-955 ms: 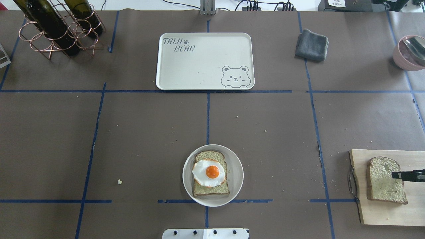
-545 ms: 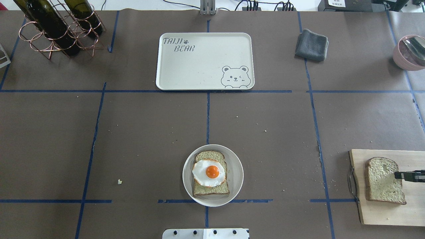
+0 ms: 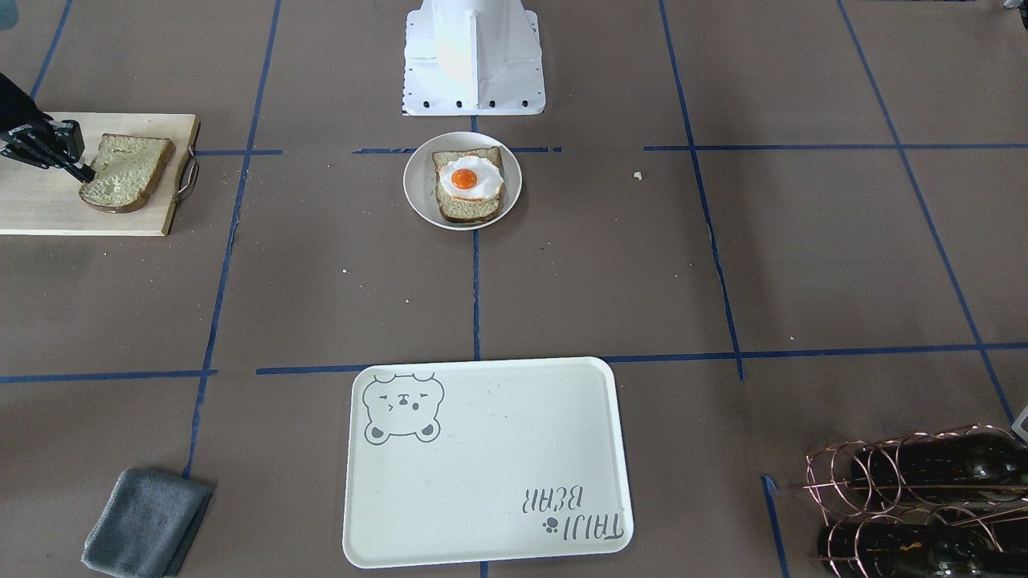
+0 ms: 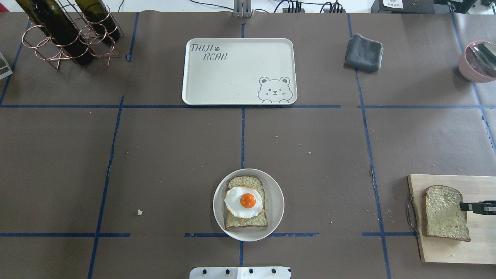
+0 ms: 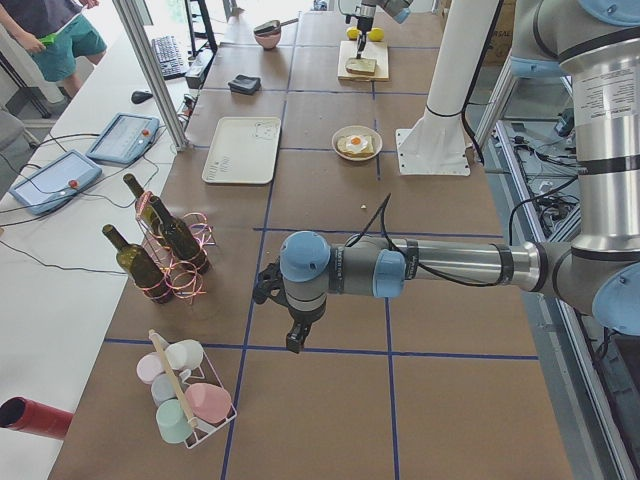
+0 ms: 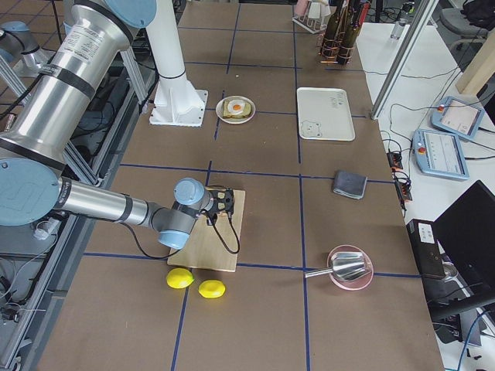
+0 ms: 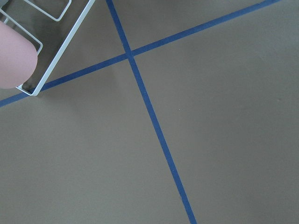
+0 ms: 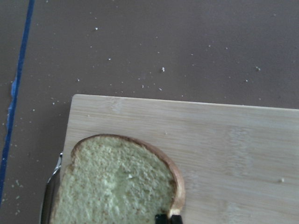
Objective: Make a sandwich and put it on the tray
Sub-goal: 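Carry the bread slice with the right gripper and lay it over the egg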
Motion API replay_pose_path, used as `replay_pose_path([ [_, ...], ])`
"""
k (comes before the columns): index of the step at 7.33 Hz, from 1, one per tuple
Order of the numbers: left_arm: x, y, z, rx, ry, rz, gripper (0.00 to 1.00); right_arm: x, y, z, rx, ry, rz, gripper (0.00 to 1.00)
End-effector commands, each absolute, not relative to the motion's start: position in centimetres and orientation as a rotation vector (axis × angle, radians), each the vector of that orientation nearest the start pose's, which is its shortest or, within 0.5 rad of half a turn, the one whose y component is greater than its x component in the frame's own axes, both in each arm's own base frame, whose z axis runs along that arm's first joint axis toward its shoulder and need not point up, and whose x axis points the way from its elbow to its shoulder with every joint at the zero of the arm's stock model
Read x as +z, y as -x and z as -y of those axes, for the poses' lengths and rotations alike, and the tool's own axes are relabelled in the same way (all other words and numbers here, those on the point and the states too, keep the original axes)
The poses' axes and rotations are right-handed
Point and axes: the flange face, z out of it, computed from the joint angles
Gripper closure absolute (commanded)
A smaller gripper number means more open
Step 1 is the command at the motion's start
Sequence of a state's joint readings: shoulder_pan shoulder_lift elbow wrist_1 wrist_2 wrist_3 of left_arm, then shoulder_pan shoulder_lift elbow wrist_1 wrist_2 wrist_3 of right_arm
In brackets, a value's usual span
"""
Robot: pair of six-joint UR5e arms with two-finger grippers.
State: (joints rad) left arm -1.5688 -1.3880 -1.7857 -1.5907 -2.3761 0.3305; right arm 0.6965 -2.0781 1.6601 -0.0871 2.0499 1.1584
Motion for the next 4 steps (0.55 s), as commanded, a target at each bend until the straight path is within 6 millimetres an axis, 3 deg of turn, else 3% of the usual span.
replay_pose_path([
  [1, 63.2, 6.1, 41.7, 0.334, -0.179, -0.789, 0.0, 60.8, 16.4, 25.4, -0.062, -0.182, 1.235, 1.0],
  [2, 63.3, 6.1, 41.7, 0.333, -0.178, -0.789, 0.0, 56.8, 17.1, 25.9, -0.072, -0.178, 1.316, 1.0],
  [4, 64.1, 6.1, 41.6, 0.328, -0.164, -0.791, 0.0, 49.2, 21.6, 29.9, -0.037, -0.181, 1.471, 1.0],
])
